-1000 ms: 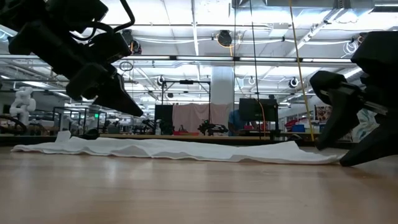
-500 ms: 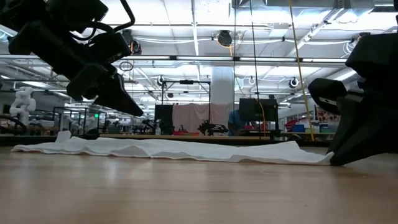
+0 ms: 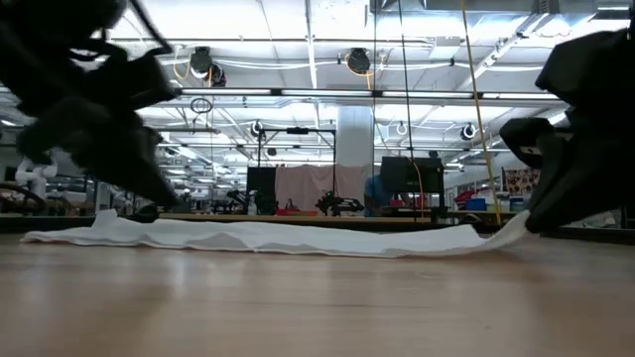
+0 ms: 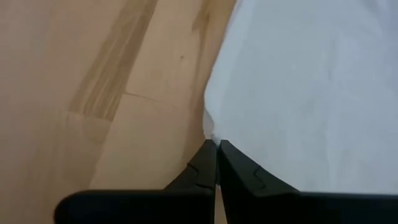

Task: Roll napkin
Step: Fold the white table napkin

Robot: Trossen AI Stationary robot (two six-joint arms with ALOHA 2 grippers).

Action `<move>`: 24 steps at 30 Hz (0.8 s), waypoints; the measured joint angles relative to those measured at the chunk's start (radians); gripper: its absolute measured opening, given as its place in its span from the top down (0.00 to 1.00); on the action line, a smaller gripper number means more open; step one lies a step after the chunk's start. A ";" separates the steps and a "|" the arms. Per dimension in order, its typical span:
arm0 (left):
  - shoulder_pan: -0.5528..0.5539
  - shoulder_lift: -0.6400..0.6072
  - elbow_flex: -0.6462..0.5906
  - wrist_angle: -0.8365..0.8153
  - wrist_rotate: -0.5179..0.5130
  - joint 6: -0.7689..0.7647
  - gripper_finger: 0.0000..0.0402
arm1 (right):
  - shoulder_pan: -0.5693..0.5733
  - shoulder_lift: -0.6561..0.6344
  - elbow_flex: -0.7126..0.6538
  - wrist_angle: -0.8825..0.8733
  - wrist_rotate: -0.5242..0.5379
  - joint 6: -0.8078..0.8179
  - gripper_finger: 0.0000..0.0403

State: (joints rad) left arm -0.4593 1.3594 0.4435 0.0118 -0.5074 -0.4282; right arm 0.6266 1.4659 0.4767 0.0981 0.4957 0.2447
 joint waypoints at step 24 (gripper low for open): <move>-0.289 -0.001 0.002 -0.430 -0.056 -0.252 0.52 | -0.004 -0.312 0.003 -0.308 0.082 0.148 1.00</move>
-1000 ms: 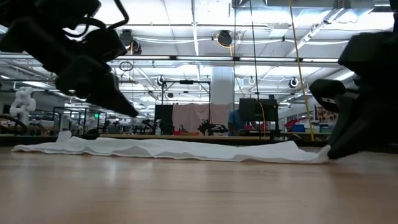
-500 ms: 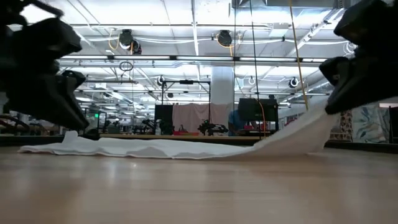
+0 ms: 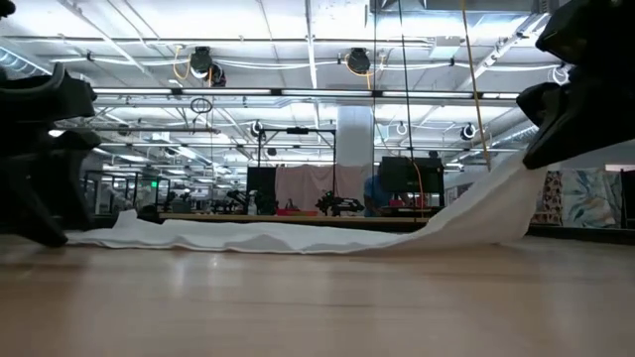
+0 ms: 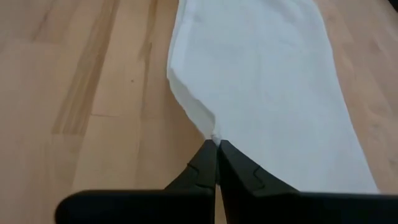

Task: Roll napkin
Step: Fold the white table napkin

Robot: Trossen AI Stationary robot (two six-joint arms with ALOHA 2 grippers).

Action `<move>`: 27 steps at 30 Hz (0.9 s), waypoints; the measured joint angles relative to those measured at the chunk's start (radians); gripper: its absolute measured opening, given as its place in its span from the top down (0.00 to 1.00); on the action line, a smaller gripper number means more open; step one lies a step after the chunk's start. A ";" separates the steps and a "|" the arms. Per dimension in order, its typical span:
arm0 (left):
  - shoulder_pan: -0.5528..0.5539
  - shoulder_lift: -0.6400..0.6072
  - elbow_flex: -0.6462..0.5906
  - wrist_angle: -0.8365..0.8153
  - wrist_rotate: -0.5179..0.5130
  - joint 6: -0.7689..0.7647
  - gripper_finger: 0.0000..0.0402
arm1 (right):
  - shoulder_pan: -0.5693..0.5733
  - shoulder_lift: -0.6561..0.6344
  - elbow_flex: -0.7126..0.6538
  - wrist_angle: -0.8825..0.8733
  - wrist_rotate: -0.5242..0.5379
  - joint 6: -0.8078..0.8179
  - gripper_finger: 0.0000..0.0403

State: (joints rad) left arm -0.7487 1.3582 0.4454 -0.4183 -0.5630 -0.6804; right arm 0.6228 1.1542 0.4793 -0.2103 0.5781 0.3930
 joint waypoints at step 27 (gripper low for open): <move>-0.006 0.000 0.083 0.141 0.268 0.023 0.99 | 0.001 0.000 0.000 0.003 -0.280 0.063 1.00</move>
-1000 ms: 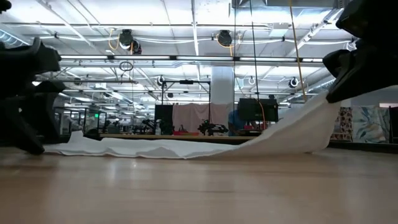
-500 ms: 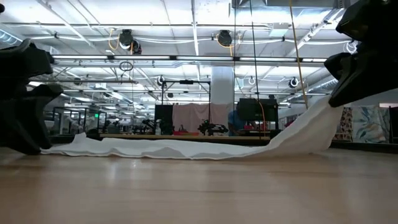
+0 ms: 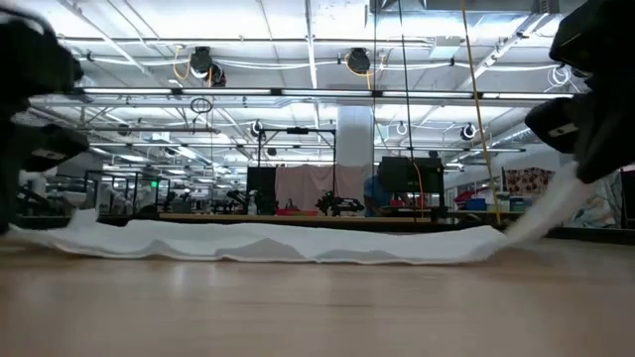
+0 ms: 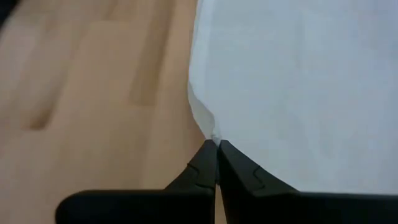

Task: Roll napkin
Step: Fold the white table napkin

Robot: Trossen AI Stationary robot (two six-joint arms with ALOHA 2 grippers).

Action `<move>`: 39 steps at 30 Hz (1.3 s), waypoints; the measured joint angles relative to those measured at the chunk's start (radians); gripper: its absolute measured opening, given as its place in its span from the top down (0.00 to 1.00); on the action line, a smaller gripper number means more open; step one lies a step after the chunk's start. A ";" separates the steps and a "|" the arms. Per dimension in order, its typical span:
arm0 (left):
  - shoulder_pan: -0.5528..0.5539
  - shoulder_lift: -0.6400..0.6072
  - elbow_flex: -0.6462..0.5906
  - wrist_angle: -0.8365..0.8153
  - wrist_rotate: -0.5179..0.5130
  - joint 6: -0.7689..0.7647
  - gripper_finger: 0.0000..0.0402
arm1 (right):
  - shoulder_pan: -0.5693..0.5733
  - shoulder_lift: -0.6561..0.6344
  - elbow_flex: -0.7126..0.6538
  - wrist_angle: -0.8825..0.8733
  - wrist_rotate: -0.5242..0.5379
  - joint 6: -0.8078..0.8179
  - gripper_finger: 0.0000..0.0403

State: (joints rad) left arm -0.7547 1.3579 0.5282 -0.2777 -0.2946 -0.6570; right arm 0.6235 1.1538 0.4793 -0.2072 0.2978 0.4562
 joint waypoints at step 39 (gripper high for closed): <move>0.027 -0.019 0.103 -0.080 -0.030 -0.101 0.99 | 0.072 -0.027 0.001 -0.026 0.016 0.135 1.00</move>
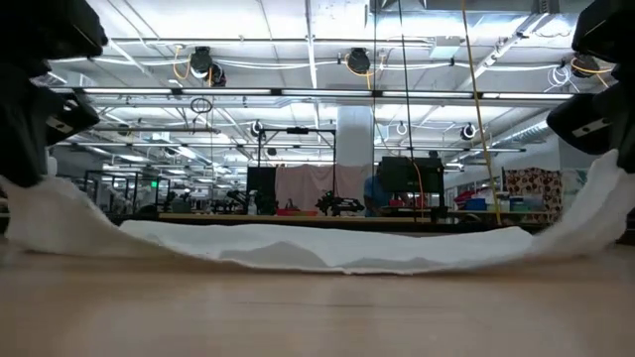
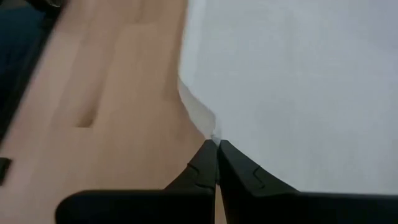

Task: Roll napkin
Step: Fold the white table napkin

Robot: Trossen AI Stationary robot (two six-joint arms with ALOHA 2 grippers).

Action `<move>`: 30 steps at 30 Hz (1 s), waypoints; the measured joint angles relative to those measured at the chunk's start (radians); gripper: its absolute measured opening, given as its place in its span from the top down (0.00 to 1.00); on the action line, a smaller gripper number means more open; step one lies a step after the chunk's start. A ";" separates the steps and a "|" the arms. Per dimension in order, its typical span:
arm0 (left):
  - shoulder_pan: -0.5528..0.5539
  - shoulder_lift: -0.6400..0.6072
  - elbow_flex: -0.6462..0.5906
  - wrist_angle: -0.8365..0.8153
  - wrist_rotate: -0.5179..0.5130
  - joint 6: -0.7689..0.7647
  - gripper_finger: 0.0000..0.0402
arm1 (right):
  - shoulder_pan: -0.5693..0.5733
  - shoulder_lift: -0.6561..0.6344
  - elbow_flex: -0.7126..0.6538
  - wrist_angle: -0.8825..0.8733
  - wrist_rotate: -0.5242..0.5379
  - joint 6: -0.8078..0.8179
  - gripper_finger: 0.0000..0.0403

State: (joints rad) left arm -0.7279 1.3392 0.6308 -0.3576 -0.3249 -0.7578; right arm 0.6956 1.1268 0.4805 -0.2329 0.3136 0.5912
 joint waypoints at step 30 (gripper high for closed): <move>0.017 0.002 0.001 0.017 0.082 0.062 0.94 | 0.065 -0.001 0.000 0.022 0.006 -0.030 1.00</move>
State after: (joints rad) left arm -0.7109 1.3415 0.6315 -0.3403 -0.2433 -0.6956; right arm 0.7605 1.1255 0.4805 -0.2109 0.3197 0.5613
